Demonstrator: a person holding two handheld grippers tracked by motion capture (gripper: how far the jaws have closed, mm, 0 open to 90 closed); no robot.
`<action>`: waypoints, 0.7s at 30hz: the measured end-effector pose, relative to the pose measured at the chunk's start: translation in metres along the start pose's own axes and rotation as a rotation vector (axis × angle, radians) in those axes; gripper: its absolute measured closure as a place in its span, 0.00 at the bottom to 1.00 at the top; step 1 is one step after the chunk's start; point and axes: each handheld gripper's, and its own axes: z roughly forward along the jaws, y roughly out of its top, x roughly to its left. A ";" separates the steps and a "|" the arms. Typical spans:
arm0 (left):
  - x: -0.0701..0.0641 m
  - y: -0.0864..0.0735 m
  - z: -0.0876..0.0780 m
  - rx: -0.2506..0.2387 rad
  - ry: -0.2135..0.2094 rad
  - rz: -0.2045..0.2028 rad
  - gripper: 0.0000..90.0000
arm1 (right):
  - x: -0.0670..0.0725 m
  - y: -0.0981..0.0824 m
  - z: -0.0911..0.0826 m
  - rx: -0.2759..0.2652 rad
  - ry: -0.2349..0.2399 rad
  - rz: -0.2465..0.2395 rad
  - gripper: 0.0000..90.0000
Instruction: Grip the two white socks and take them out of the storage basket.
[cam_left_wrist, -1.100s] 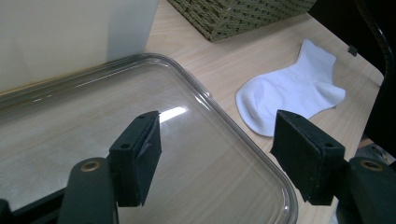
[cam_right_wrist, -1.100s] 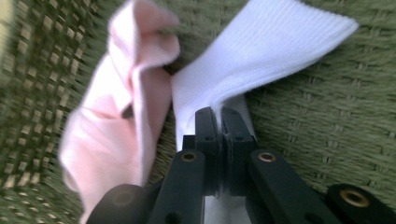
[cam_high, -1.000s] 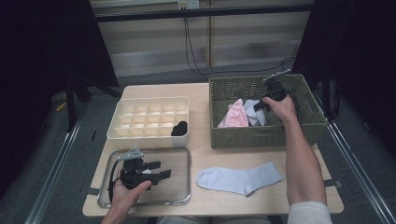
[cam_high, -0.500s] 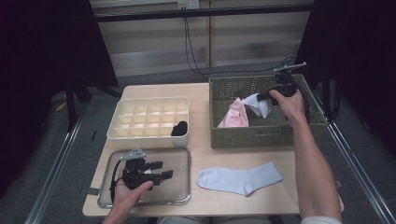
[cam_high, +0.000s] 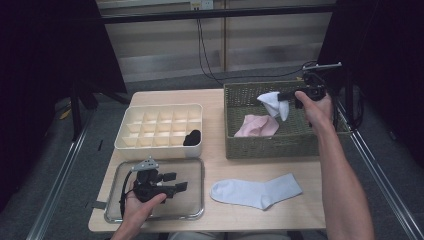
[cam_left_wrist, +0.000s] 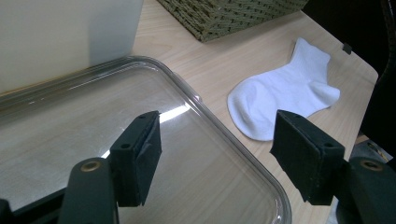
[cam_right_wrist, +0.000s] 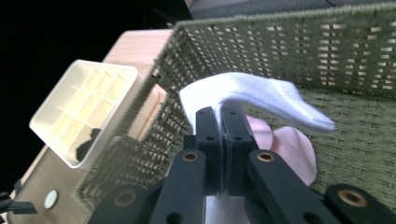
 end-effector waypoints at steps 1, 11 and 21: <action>0.000 0.000 0.000 0.004 -0.002 -0.001 0.36 | 0.002 0.000 -0.002 -0.003 0.005 -0.001 0.97; 0.003 0.019 0.006 -0.038 -0.006 -0.007 0.38 | 0.017 0.000 -0.015 -0.040 0.016 -0.046 0.97; 0.004 0.027 0.007 -0.026 0.026 0.006 0.39 | 0.038 -0.004 -0.024 -0.082 0.055 -0.094 0.97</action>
